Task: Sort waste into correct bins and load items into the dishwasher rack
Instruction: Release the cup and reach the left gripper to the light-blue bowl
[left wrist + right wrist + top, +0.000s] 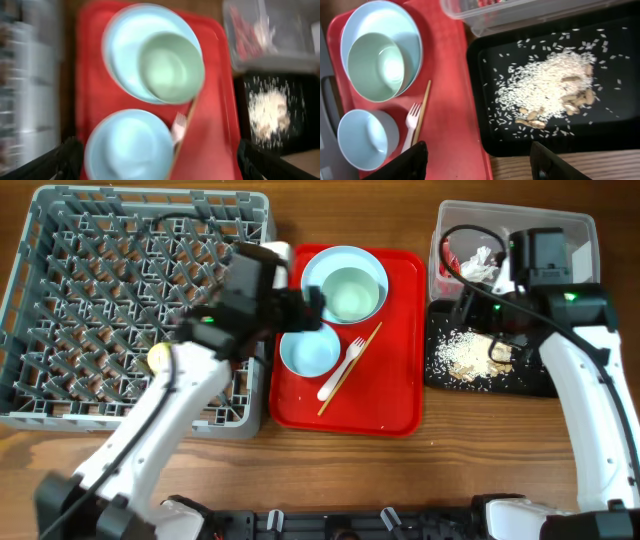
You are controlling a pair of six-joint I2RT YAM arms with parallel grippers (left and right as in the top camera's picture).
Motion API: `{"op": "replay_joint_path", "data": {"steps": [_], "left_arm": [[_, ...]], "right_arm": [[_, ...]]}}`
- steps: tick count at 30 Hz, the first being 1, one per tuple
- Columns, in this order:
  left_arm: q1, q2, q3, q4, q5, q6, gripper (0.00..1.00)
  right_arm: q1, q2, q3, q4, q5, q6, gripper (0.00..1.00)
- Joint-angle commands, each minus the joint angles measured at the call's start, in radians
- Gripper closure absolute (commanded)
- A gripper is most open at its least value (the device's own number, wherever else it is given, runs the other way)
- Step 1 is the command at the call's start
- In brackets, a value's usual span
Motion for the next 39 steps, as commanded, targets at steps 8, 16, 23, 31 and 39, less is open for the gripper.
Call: {"op": "replay_joint_path", "data": {"steps": [8, 16, 23, 31, 39], "left_arm": [[-0.191, 0.256, 0.008, 0.02, -0.131, 0.004, 0.15], [-0.244, 0.37, 0.008, 0.024, -0.212, 0.004, 0.41], [-0.249, 0.401, 0.008, 0.029, -0.213, 0.003, 0.72], [-0.255, 0.401, 0.007, 0.026, -0.214, 0.003, 0.9], [-0.256, 0.389, 0.02, 0.013, -0.213, 0.003, 0.96]], "right_arm": [[-0.046, -0.013, 0.012, -0.017, 0.018, 0.016, 0.34], [-0.046, -0.013, 0.012, -0.027, 0.017, 0.016, 0.34], [-0.046, -0.013, 0.012, -0.032, 0.017, 0.016, 0.34], [-0.046, -0.013, 0.012, -0.038, 0.017, 0.016, 0.34], [-0.046, -0.013, 0.012, -0.04, 0.018, 0.015, 0.34]]}}
